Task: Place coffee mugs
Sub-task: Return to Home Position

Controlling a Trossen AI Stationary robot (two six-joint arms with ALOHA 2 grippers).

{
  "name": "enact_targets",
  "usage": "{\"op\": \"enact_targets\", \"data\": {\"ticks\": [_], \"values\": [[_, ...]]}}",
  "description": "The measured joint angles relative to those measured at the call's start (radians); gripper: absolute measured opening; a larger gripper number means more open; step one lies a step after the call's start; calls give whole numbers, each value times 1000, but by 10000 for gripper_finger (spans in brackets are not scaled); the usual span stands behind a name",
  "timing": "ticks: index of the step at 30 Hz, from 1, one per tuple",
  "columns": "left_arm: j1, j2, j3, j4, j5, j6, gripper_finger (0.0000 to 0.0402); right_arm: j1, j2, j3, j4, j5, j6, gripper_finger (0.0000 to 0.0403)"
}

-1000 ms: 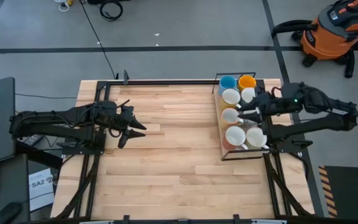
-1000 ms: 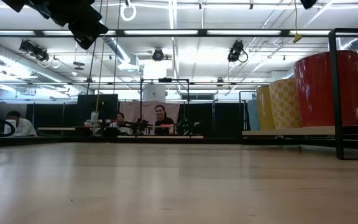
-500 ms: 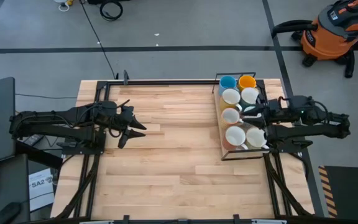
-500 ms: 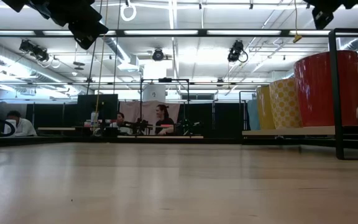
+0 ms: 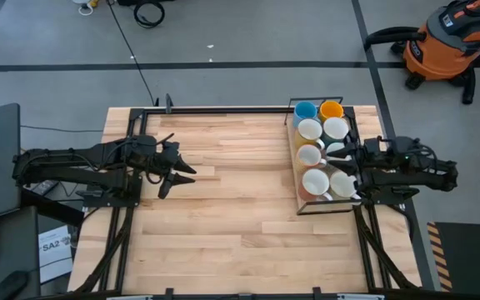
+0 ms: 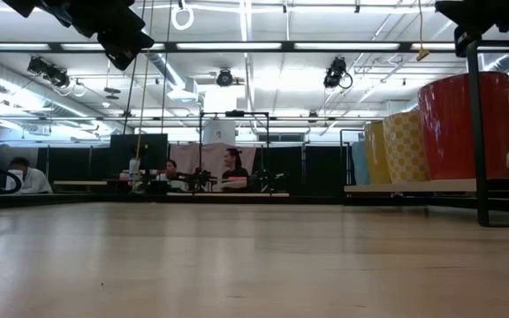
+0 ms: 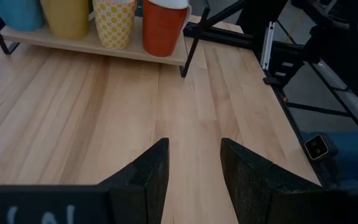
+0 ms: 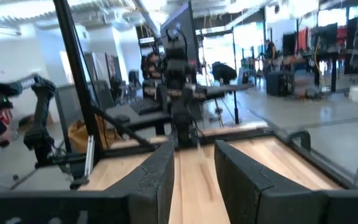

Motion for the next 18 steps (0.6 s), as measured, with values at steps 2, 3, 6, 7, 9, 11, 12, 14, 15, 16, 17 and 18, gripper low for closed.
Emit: {"op": "enact_targets", "data": {"ticks": [2, 3, 6, 7, 9, 11, 12, 14, 15, 16, 17, 18], "values": [[0, 0, 0, 1, 0, 0, 151, 0, 2, -23, 42, 0, -5, 120], [0, 0, 0, 0, 0, 0, 151, 0, -1, -37, 49, 1, -6, 120], [0, 0, 0, 0, 0, 1, 151, 0, -4, -76, 104, 1, -6, 120], [0, 0, 0, 0, 0, 1, 151, 0, -3, -92, 124, 1, -7, 120], [0, 0, 0, 0, 0, 1, 151, 0, -3, -128, 154, 1, -7, 120], [0, 0, 0, 0, 0, 1, 151, 0, -3, -160, 199, 1, -8, 120], [0, 0, 0, 0, 0, 1, 151, 0, -3, -176, 224, 1, -8, 120], [0, 0, 0, 0, 0, 1, 151, 0, -3, -207, 249, 1, -8, 120], [0, 0, 0, 0, 0, 1, 151, 0, -3, -222, 259, 1, -8, 120], [0, 0, 0, 0, 0, 1, 151, 0, -3, -236, 274, 1, -8, 120], [0, 0, 0, 0, 0, 1, 151, 0, -3, -250, 292, 1, -8, 120], [0, 0, 0, 0, 0, 1, 151, 0, -3, -263, 306, 1, -8, 120]]}}
